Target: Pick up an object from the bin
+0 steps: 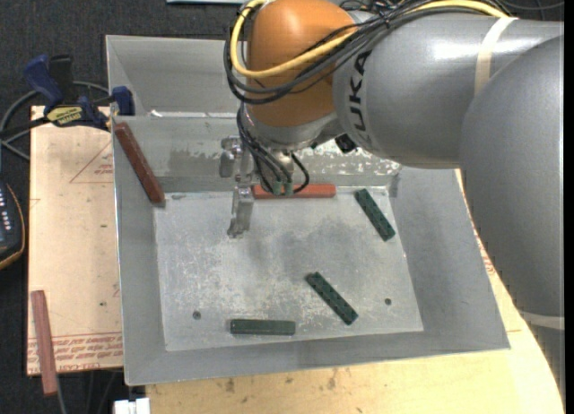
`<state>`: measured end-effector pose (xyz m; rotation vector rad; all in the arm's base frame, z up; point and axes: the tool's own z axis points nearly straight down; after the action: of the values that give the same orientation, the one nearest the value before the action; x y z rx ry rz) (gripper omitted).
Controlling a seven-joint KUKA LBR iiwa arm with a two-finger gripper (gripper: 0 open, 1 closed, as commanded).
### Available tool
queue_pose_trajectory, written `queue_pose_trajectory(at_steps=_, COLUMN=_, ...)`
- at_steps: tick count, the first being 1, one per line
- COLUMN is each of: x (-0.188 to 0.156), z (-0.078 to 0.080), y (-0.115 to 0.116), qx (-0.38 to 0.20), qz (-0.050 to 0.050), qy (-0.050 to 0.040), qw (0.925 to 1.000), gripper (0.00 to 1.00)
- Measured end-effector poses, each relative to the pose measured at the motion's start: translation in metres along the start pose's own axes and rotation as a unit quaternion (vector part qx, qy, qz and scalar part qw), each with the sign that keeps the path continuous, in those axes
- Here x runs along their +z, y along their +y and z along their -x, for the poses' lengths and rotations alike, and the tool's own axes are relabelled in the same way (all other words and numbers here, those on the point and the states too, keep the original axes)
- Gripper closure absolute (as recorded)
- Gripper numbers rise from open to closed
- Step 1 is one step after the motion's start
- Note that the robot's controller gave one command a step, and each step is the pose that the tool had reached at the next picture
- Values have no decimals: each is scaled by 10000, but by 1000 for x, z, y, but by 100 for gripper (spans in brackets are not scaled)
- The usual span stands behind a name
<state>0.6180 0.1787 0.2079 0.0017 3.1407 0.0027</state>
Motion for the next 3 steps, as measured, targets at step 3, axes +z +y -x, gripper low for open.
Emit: queue_pose_trajectory(at_steps=3, x=136, z=-128, y=-169, qx=-1490, qz=-4, qy=-64, qw=9888, gripper=0)
